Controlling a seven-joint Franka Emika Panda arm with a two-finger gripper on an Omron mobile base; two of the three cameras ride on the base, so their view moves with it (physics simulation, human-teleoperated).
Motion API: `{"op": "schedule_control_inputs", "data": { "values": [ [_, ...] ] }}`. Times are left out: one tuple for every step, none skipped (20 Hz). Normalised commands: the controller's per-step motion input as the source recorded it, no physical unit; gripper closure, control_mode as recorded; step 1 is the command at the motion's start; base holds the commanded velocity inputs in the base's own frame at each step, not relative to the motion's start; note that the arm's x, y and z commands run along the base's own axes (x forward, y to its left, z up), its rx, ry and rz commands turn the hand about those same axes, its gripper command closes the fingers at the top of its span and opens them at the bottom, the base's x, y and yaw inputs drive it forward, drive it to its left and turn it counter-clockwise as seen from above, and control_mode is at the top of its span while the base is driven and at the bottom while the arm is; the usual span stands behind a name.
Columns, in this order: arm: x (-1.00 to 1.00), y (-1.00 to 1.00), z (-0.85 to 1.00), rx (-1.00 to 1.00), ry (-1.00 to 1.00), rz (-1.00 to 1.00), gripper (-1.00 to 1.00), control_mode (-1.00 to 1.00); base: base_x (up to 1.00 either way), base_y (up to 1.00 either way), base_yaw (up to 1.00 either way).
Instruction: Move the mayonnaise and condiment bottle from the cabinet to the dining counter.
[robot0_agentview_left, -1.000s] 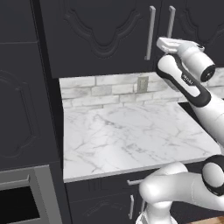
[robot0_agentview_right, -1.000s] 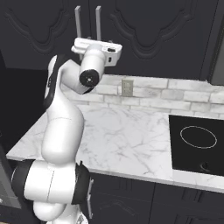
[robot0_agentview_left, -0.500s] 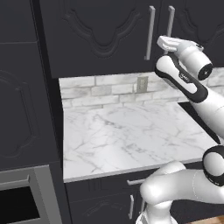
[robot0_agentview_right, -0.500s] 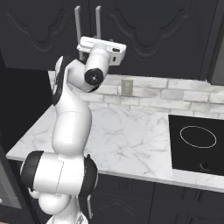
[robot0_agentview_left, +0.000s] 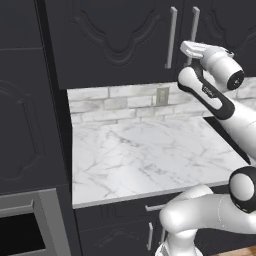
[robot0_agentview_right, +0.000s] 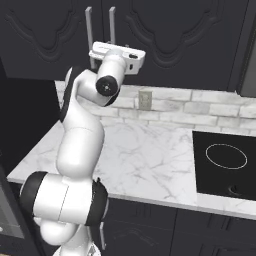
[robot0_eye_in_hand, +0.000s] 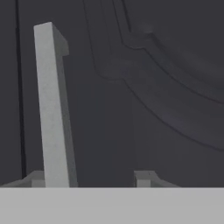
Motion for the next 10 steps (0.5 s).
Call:
{"op": "schedule_control_inputs", "data": {
  "values": [
    [-0.13,-0.4,0.05,0.0,0.0,-0.01,1.0,-1.0,0.0,0.0,0.0],
    [-0.29,-0.46,0.1,0.0,0.0,-0.03,1.0,-1.0,0.0,0.0,0.0],
    [-0.39,-0.51,0.13,0.0,0.01,-0.03,1.0,-1.0,0.0,0.0,0.0],
    [-0.49,-0.52,0.14,0.0,0.02,-0.03,1.0,-1.0,0.0,0.0,0.0],
    [-0.54,-0.53,0.17,0.0,0.05,-0.03,1.0,-1.0,0.0,0.0,0.0],
    [-0.59,-0.56,0.19,0.0,0.05,-0.03,1.0,-1.0,0.0,0.0,0.0],
    [-0.64,-0.59,0.23,0.0,0.06,-0.02,1.0,-1.0,0.0,0.0,0.0],
    [-0.65,-0.59,0.24,0.0,0.09,-0.02,1.0,-1.0,0.0,0.0,0.0],
    [-0.69,-0.61,0.24,0.0,0.1,-0.02,1.0,-1.0,0.0,0.0,0.0],
    [-0.69,-0.64,0.25,0.0,0.11,-0.02,1.0,-1.0,0.0,0.0,0.0]
  ]
}}
